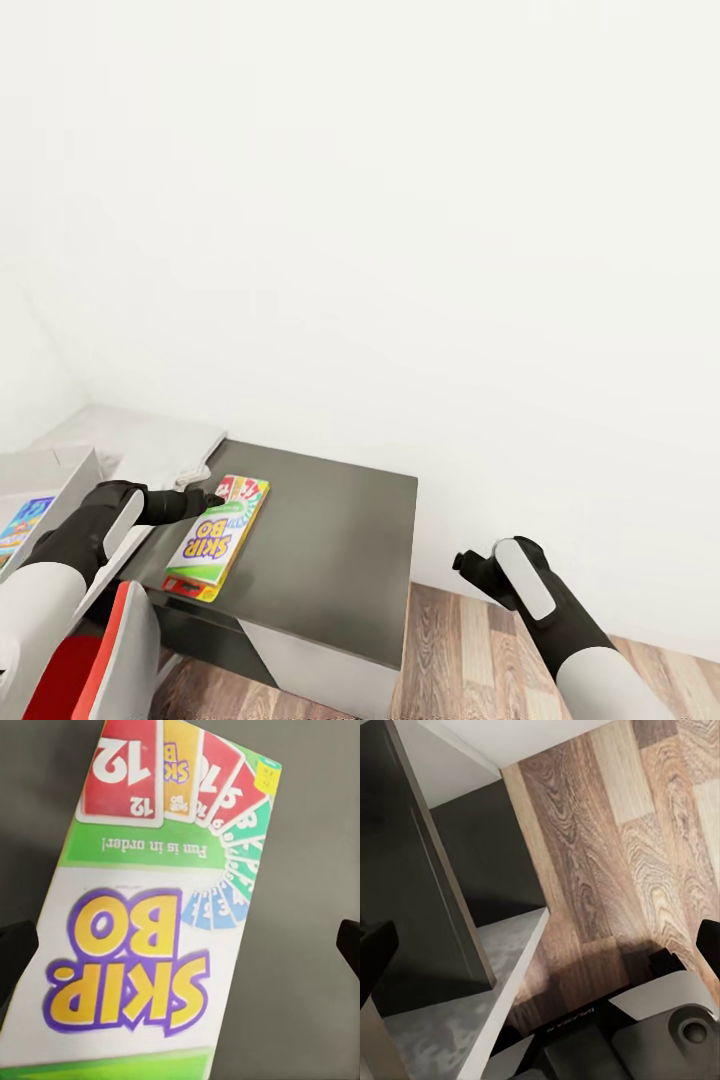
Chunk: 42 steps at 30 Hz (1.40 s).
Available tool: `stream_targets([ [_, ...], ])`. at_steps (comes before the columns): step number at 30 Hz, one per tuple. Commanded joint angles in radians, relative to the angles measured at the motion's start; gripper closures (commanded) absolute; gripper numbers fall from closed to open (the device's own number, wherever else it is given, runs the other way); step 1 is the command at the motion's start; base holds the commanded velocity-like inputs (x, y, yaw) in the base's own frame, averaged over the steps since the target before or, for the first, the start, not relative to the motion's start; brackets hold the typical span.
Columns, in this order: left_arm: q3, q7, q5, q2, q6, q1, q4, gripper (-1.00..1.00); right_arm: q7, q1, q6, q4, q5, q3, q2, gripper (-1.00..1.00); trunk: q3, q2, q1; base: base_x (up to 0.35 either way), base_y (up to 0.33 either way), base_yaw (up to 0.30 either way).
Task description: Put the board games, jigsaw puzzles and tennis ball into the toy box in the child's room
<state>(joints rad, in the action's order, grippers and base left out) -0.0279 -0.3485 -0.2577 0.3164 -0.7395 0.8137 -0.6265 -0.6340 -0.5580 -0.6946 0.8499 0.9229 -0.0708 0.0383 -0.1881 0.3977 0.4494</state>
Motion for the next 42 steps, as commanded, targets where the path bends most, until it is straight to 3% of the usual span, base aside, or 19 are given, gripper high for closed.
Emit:
stream_targets([
  [1, -0.003, 0.000, -0.005, 0.001, -0.005, 0.001, -0.001, -1.00, -0.010, -0.001, 0.000, 0.001, 0.010, -0.004, 0.002, -1.00, -0.004, 0.002, 0.001, 0.016, 0.000, 0.000],
  [42, -0.002, 0.004, -0.005, 0.002, -0.010, 0.001, -0.002, -1.00, -0.010, -0.002, 0.001, 0.000, 0.010, -0.031, 0.002, -1.00, -0.012, 0.002, 0.001, 0.070, 0.007, 0.000],
])
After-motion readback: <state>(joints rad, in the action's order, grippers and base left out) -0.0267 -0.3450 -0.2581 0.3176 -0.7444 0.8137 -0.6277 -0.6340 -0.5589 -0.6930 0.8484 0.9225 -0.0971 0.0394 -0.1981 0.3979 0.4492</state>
